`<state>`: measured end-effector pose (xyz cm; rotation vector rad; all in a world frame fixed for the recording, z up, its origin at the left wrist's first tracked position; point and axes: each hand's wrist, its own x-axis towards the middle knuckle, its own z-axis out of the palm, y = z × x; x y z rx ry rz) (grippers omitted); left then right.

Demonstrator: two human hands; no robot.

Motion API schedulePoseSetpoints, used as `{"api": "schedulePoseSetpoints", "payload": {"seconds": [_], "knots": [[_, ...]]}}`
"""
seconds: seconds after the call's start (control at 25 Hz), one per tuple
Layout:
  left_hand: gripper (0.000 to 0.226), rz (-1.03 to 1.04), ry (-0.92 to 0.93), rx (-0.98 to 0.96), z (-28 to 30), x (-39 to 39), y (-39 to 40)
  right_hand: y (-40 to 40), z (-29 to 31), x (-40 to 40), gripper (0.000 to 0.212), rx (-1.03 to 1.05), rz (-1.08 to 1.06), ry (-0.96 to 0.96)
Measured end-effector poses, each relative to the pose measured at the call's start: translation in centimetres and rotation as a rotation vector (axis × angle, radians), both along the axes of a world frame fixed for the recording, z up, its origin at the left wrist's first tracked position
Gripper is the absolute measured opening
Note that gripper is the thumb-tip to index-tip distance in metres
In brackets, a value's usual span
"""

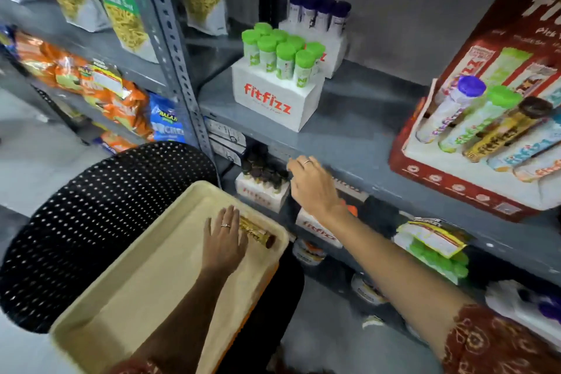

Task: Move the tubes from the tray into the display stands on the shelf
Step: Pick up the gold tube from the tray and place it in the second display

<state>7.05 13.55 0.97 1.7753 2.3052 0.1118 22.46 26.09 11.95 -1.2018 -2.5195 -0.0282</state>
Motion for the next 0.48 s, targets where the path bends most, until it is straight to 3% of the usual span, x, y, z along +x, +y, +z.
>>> {"api": "schedulePoseSetpoints", "payload": {"seconds": [0.16,0.24,0.32,0.48], "knots": [[0.062,0.064,-0.069,-0.136,-4.1,-2.6,-2.6,-2.4,-5.4,-3.4,0.015,-0.184,0.045,-0.100],[0.071,0.079,-0.083,-0.199,-6.2,-3.5,-3.6,-3.6,-7.7,-4.8,0.028,-0.296,0.047,-0.140],[0.074,0.079,-0.093,-0.258,-8.1,-4.1,-4.3,-4.5,-9.7,-5.6,0.028,-0.439,0.056,-0.279],[0.090,0.086,-0.103,-0.270,-10.3,-4.3,-4.8,-5.9,-12.3,-7.0,0.029,-0.499,-0.032,-0.528]]}}
